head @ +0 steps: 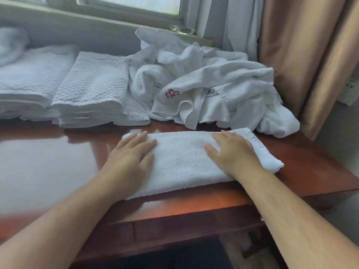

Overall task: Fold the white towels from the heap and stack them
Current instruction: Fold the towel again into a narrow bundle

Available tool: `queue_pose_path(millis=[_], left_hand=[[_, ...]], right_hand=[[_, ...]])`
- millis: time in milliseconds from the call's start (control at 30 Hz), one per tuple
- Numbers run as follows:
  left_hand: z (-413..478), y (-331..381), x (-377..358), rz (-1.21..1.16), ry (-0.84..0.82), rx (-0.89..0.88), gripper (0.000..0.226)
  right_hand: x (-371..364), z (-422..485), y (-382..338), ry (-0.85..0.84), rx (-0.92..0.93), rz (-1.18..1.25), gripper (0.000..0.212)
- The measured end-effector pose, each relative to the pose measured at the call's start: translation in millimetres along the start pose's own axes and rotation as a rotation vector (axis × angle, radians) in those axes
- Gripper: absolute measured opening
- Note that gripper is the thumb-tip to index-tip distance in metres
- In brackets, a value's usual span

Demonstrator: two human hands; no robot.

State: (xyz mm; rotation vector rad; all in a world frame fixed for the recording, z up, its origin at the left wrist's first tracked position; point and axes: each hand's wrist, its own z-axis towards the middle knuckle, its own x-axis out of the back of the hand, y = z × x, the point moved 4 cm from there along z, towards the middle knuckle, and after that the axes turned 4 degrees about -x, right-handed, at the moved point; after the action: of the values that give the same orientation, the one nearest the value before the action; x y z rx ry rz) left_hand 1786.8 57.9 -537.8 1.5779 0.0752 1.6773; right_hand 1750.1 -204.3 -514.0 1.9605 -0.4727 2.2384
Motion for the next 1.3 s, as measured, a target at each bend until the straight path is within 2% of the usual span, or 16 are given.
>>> queue_pose_path(millis=[67, 133, 200, 333, 467, 500, 600, 667, 833, 967, 1133, 1300], left_hand=[[-15.0, -3.3, 6.8, -0.012, 0.022, 0.019, 0.047], [-34.0, -7.9, 19.2, 0.103, 0.034, 0.018, 0.048], [-56.3, -17.7, 34.3, 0.263, 0.006, 0.011, 0.058], [-102.8, -42.7, 60.6, 0.266, -0.045, 0.024, 0.065], [-128.6, -52.3, 70.2, 0.213, -0.064, 0.011, 0.075], [-131.9, -55.2, 71.7, 0.201, -0.096, -0.012, 0.081], [-140.3, -66.8, 73.8, 0.274, -0.190, -0.100, 0.105], [-142.2, -68.9, 71.5, 0.377, -0.150, -0.133, 0.108], [-151.5, -48.7, 66.1, 0.465, 0.162, -0.181, 0.066], [-164.9, -36.3, 75.0, 0.496, 0.216, -0.240, 0.054], [-183.7, -14.3, 108.3, 0.456, 0.365, -0.407, 0.031], [-186.0, 9.9, 161.3, 0.556, 0.572, -0.572, 0.026]], right_hand=[[7.1, -11.3, -36.5, 0.166, 0.077, 0.069, 0.038], [4.4, -32.6, -78.2, 0.213, 0.187, 0.238, 0.026], [-5.7, -54.6, -110.1, 0.222, 0.278, 0.300, 0.014], [-17.6, -76.9, -136.4, 0.237, 0.359, 0.417, 0.015], [-16.9, -106.3, -154.3, 0.282, 0.633, 0.452, 0.037], [-18.5, -115.2, -154.2, 0.237, 0.710, 0.438, 0.048], [-32.4, -129.3, -141.7, 0.016, 0.847, 0.208, 0.100], [-43.5, -128.9, -135.1, -0.049, 0.855, 0.065, 0.107], [-40.4, -137.5, -140.5, 0.259, 0.821, 0.232, 0.058], [-40.6, -141.7, -139.1, 0.406, 0.787, 0.276, 0.047], [-24.5, -153.4, -149.8, 0.388, 0.845, 0.431, 0.046], [31.7, -153.5, -170.8, 0.207, 0.863, 0.616, 0.034]])
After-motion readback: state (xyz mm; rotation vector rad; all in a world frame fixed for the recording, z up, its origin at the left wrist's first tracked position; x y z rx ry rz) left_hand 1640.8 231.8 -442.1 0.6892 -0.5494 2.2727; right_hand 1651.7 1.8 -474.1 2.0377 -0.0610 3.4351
